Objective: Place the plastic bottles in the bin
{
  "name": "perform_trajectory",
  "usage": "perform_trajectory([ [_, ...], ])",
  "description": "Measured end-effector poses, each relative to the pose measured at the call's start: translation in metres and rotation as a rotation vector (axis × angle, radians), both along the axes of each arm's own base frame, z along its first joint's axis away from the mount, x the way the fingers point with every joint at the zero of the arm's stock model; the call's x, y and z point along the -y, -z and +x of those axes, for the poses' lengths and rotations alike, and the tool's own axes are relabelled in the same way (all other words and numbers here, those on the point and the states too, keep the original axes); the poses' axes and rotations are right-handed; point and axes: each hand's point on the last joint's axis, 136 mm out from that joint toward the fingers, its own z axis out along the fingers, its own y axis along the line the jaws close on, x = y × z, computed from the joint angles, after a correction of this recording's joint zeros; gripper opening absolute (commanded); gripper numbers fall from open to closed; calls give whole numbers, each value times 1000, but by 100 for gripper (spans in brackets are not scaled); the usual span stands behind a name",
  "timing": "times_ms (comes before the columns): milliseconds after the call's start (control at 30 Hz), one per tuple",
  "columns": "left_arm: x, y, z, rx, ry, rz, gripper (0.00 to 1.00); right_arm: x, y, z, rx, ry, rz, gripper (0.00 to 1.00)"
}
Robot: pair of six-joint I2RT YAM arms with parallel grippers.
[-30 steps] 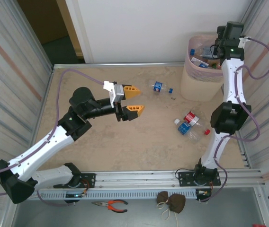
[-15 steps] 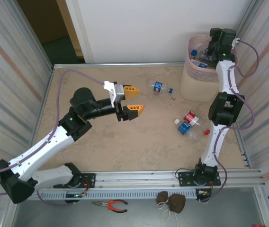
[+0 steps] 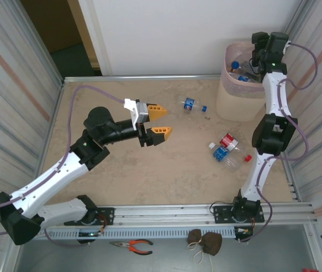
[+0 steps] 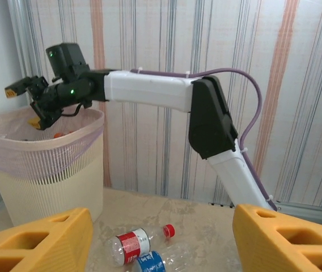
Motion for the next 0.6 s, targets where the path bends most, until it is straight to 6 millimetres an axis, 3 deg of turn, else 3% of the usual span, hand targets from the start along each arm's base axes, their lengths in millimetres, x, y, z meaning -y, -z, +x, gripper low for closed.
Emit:
perform_trajectory([
  [167,-1,1,-1,-12,1,-3,67,-17,-47,-43,17,-98,-180,75],
  [300,-1,1,0,-15,-6,-3,67,-38,-63,-86,9,-187,-358,75],
  [433,-2,2,6,-28,-32,-5,67,-69,-58,-126,-31,-291,-538,75],
  [600,1,12,19,-79,-78,8,67,-103,-35,-175,-106,-413,-758,75],
])
